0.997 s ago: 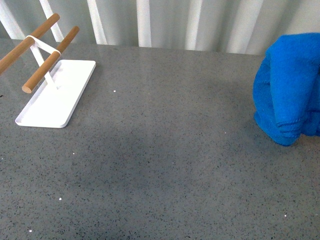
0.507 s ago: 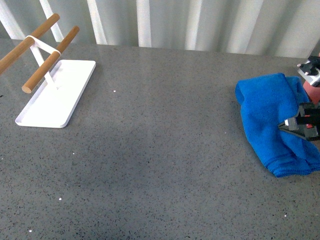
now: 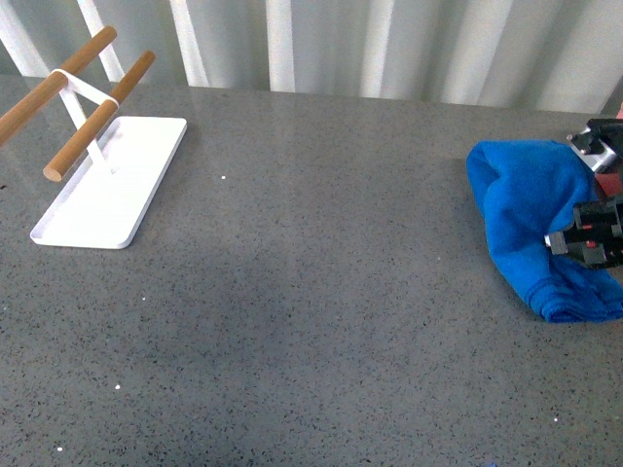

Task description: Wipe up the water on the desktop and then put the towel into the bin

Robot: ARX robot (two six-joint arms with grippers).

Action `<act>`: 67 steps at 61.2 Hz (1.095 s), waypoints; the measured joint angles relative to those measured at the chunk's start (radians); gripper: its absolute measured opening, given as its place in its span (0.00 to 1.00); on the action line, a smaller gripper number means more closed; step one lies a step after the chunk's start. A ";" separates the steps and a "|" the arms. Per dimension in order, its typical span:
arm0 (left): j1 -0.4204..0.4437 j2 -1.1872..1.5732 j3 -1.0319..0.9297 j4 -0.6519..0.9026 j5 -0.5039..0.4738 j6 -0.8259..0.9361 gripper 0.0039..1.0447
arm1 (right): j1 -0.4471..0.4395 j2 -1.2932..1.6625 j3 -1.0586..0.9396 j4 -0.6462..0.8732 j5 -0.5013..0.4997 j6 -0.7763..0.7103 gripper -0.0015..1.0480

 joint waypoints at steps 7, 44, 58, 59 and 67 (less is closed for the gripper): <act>0.000 0.000 0.000 0.000 0.000 0.000 0.94 | 0.027 0.053 0.101 -0.019 0.007 -0.001 0.03; 0.000 0.000 0.000 0.000 0.000 0.000 0.94 | 0.356 0.246 0.459 -0.160 -0.065 -0.044 0.03; 0.000 0.000 0.000 0.000 0.000 0.000 0.94 | 0.429 0.130 0.245 -0.135 -0.101 -0.132 0.03; 0.000 0.000 0.000 0.000 0.000 0.000 0.94 | 0.428 0.112 0.214 -0.136 -0.103 -0.142 0.03; 0.000 0.000 0.000 0.000 0.000 0.000 0.94 | 0.402 0.006 0.054 -0.140 -0.106 -0.221 0.03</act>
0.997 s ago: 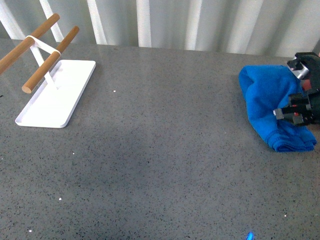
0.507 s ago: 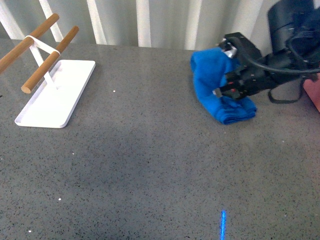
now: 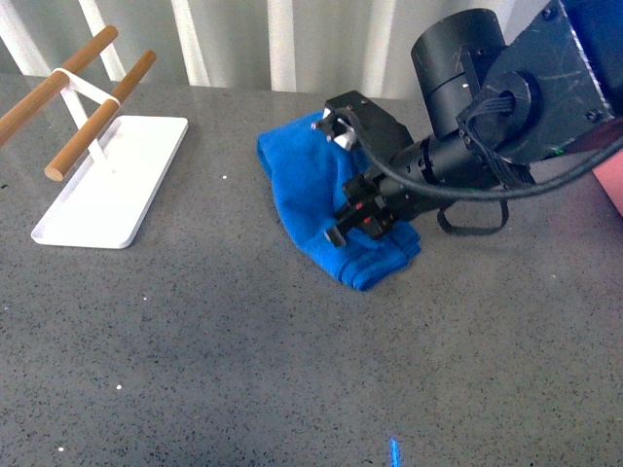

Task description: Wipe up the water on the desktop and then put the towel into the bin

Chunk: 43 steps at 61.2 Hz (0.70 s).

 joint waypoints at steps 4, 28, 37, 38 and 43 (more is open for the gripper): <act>0.000 0.000 0.000 0.000 0.000 0.000 0.94 | -0.030 -0.068 -0.091 -0.008 0.000 -0.042 0.03; 0.000 0.000 0.000 0.000 0.000 0.000 0.94 | -0.265 -0.478 -0.343 -0.186 -0.058 -0.271 0.03; 0.000 0.000 0.000 0.000 0.000 0.000 0.94 | -0.373 -0.529 -0.335 -0.236 -0.055 -0.344 0.03; 0.000 0.000 0.000 0.000 0.000 0.000 0.94 | -0.380 -0.530 -0.333 -0.239 -0.056 -0.348 0.03; 0.000 0.000 0.000 0.000 0.000 0.000 0.94 | -0.431 -0.538 -0.307 -0.264 -0.055 -0.370 0.03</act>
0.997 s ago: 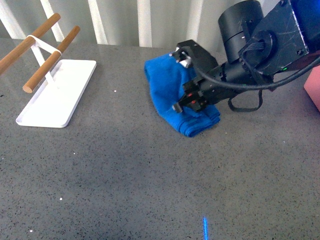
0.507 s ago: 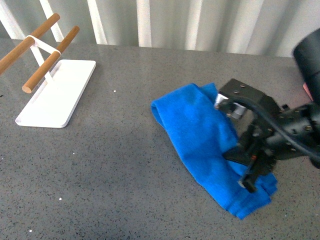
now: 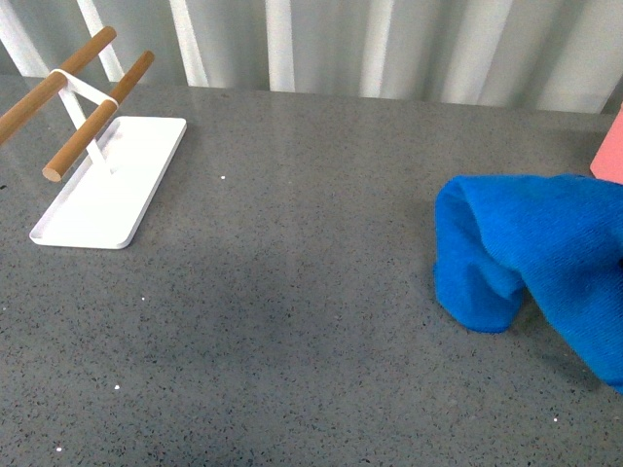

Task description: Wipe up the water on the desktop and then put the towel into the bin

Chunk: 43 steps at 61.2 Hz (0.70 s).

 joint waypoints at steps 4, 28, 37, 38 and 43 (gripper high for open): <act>0.000 0.000 0.000 0.000 0.000 0.000 0.94 | -0.016 -0.013 0.046 -0.024 0.002 -0.010 0.03; 0.000 0.000 0.000 0.000 0.000 0.000 0.94 | 0.043 -0.035 0.434 -0.117 0.030 0.002 0.03; 0.000 0.000 0.000 0.000 0.000 0.000 0.94 | -0.011 -0.040 0.590 -0.163 0.028 0.006 0.03; 0.000 0.000 0.000 0.000 0.000 0.000 0.94 | -0.018 -0.040 0.599 -0.166 0.027 0.007 0.03; 0.000 0.000 0.000 0.000 0.000 0.000 0.94 | -0.080 -0.045 0.666 -0.193 0.016 0.008 0.03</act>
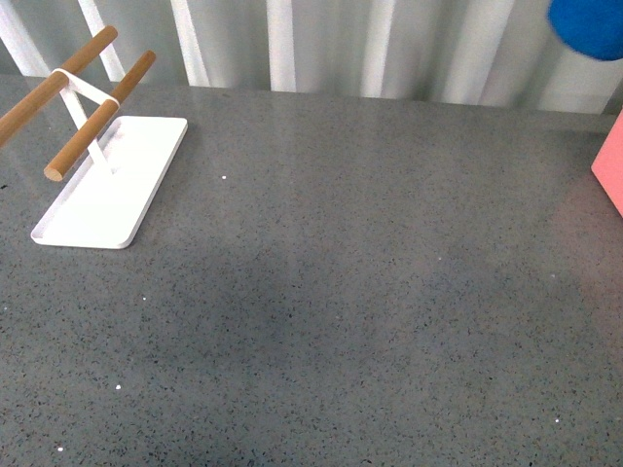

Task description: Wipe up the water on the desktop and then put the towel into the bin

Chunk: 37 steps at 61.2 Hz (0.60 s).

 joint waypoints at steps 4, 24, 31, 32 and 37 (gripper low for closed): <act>0.000 0.000 0.000 0.000 0.000 0.000 0.94 | -0.057 -0.003 0.045 -0.019 -0.016 0.001 0.03; 0.000 0.000 0.000 0.000 0.000 0.000 0.94 | -0.327 -0.003 0.108 -0.076 -0.097 0.006 0.03; 0.000 0.000 0.000 0.000 0.000 0.000 0.94 | -0.373 0.000 0.051 -0.073 -0.111 0.009 0.03; 0.000 0.000 0.000 0.000 0.000 0.000 0.94 | -0.376 0.001 0.045 -0.072 -0.111 0.010 0.03; 0.000 0.000 0.000 0.000 0.000 0.000 0.94 | -0.390 0.016 0.008 -0.058 -0.109 0.011 0.03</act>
